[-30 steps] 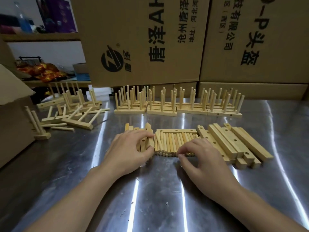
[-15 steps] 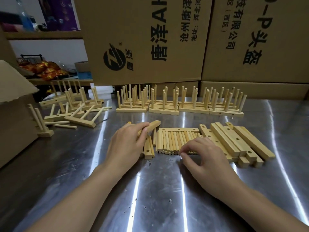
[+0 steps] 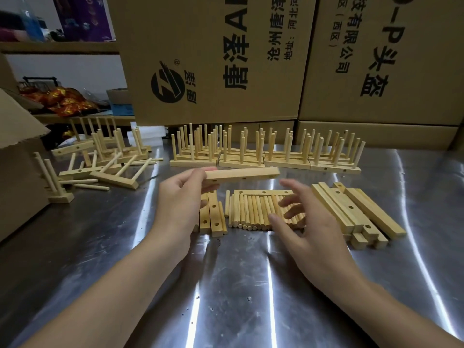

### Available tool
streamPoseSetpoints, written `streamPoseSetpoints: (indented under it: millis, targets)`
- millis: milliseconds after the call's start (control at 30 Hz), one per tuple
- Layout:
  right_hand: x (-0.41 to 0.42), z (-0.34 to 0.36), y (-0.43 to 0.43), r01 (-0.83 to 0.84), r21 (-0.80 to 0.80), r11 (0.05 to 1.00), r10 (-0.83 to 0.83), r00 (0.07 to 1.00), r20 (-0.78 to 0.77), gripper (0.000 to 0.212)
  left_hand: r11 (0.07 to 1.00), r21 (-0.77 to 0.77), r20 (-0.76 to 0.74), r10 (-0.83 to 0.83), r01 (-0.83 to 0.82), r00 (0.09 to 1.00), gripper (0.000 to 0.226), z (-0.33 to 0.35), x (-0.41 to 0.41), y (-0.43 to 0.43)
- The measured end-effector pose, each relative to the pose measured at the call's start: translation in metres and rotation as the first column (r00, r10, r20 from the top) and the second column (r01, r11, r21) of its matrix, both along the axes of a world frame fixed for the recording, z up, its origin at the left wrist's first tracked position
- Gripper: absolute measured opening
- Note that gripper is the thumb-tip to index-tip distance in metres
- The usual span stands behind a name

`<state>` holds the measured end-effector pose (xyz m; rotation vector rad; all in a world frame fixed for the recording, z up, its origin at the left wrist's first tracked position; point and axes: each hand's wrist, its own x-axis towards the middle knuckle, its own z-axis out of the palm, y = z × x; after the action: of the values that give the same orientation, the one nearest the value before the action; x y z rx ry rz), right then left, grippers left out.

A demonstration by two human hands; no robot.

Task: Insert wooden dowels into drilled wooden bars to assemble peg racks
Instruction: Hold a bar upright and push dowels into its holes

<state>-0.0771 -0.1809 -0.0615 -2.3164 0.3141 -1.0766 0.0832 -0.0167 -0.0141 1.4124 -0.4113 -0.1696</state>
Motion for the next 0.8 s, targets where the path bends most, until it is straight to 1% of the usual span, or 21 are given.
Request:
streamPoseSetpoints:
  millis: [33,67,100,200,333,467,533,600,633,700,800]
  targets:
    - [0.0,0.002,0.001,0.001,0.037,0.999,-0.002,0.999,0.033,0.063,0.999,-0.004,-0.026,-0.046,0.045,0.999,0.032,0.001,-0.002,0.0]
    - [0.0,0.004,0.001,0.0,0.065,0.998,-0.004,0.998,0.062,0.068,0.996,0.0,-0.044,-0.085,0.085,0.995,0.034,0.001,-0.004,-0.001]
    - [-0.001,0.005,0.002,-0.002,0.08,0.997,-0.005,0.996,0.085,0.068,0.993,0.009,-0.057,-0.115,0.116,0.992,0.035,0.0,-0.006,-0.002]
    - [-0.001,0.006,0.003,0.01,0.059,0.998,-0.016,0.994,0.112,0.054,0.986,0.053,-0.064,-0.155,0.159,0.986,0.035,-0.003,-0.009,-0.004]
    - [-0.001,0.005,-0.002,0.088,0.085,0.992,-0.098,0.986,0.131,0.049,0.988,0.047,-0.095,-0.139,0.144,0.986,0.035,-0.004,-0.009,-0.005]
    - [-0.003,0.005,-0.008,0.13,0.099,0.987,-0.14,0.985,0.103,0.037,0.984,0.082,-0.108,-0.149,0.158,0.983,0.031,-0.004,-0.011,-0.004]
    - [-0.002,0.007,-0.008,0.109,0.131,0.985,-0.123,0.987,0.107,0.029,0.982,0.089,-0.111,-0.155,0.166,0.982,0.028,-0.003,-0.013,-0.003]
    - [-0.002,0.01,-0.006,0.061,0.182,0.981,-0.082,0.991,0.11,0.019,0.982,0.093,-0.11,-0.157,0.168,0.981,0.032,-0.002,-0.014,-0.003]
    - [-0.003,0.011,-0.006,0.03,0.204,0.978,-0.054,0.992,0.113,0.018,0.982,0.095,-0.106,-0.156,0.166,0.982,0.036,-0.001,-0.014,-0.002]
    - [-0.004,0.011,-0.004,-0.049,0.249,0.967,0.017,0.991,0.13,0.027,0.982,0.096,-0.096,-0.154,0.163,0.983,0.043,0.001,-0.015,-0.001]
    - [-0.004,0.011,-0.002,-0.124,0.297,0.947,0.075,0.982,0.173,0.049,0.983,0.118,-0.05,-0.137,0.142,0.989,0.048,0.002,-0.018,-0.001]
